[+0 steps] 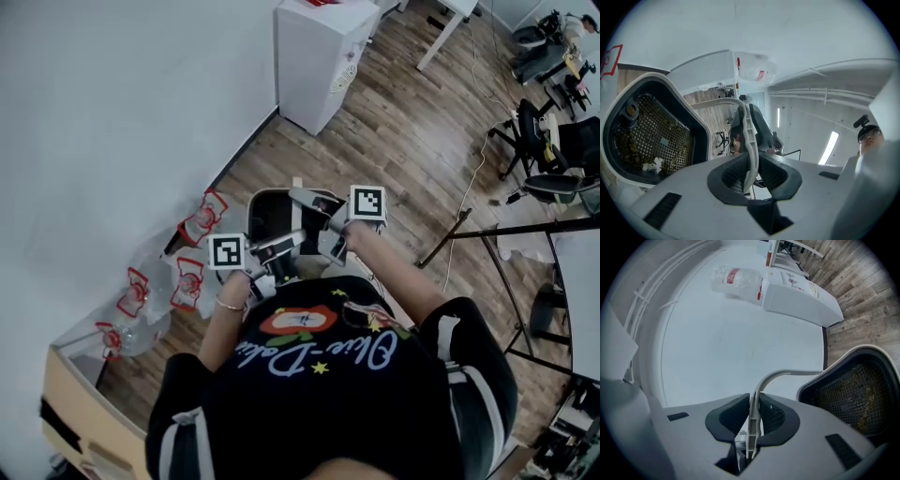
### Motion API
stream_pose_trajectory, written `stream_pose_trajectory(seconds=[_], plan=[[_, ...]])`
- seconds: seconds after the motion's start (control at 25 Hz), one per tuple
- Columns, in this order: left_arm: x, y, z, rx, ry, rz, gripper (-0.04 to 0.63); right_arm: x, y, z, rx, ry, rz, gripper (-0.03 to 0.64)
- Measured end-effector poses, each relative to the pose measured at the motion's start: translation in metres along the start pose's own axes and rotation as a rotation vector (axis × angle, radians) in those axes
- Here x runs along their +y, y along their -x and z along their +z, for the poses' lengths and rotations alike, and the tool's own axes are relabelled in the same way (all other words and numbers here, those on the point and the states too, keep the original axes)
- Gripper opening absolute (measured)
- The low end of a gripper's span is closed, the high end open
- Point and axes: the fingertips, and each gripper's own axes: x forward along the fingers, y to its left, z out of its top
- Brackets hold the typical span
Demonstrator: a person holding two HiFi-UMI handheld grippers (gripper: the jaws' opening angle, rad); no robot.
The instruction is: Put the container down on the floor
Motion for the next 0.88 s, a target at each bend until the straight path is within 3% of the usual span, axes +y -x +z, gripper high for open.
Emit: stream_pose_trajectory(seconds=[0.6,0.88], plan=[[0.023,-0.009,0.075,-0.203,0.048,0.014,0.061,-0.013,-0.066,0.045,0.240,-0.005,-0.003,0.043],[0.046,-0.024,0.115,-0.308,0.055,0.066,0.061,-0.024,-0.092,0.079,0.373,0.018,-0.030,0.043]])
